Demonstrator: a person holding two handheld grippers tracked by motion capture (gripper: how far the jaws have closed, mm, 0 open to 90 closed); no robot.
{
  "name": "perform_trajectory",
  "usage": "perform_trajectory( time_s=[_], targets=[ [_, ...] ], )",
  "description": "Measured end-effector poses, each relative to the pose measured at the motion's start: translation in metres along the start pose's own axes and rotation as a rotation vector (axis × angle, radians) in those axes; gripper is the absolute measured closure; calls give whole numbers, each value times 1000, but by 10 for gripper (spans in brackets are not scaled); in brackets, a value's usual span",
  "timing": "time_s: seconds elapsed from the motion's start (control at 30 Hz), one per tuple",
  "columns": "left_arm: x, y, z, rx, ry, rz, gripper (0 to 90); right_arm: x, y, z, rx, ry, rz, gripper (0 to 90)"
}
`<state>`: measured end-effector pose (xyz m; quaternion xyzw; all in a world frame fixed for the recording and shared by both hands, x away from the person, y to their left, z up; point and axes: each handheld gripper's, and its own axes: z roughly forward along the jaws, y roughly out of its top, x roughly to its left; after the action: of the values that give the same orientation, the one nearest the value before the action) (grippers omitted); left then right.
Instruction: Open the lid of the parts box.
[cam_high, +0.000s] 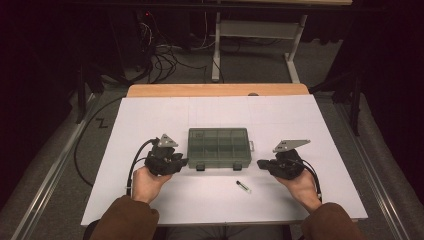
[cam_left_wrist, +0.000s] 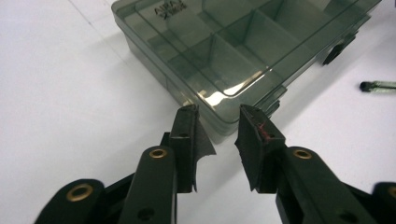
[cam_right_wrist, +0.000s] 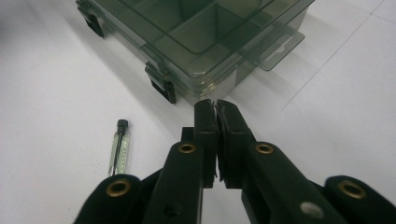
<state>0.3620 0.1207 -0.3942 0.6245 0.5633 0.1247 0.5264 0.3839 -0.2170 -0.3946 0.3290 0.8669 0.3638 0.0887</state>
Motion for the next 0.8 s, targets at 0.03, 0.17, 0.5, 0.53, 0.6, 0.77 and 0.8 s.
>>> perform_trajectory(
  time_s=[0.03, 0.17, 0.5, 0.53, 0.6, 0.77, 0.8],
  targets=[
    [0, 0, 0, 13, 10, 3, 717, 0, 1, 2, 15, 0, -9, 900],
    [1, -1, 1, 29, 18, 9, 749, 1, 3, 3, 36, 1, -16, 900],
    [1, -6, 6, 86, 58, 39, 827, 2, 8, 6, 62, 3, -33, 900],
    [1, -6, 7, 91, 62, 43, 829, 2, 9, 6, 69, 7, -35, 900],
    [1, -7, 8, 99, 68, 46, 831, 2, 9, 7, 71, 6, -36, 900],
    [0, -10, 11, 118, 77, 60, 832, 2, 11, 8, 91, 8, -31, 900],
    [0, -10, 12, 120, 77, 64, 833, 2, 12, 9, 91, 8, -32, 900]
  ],
)
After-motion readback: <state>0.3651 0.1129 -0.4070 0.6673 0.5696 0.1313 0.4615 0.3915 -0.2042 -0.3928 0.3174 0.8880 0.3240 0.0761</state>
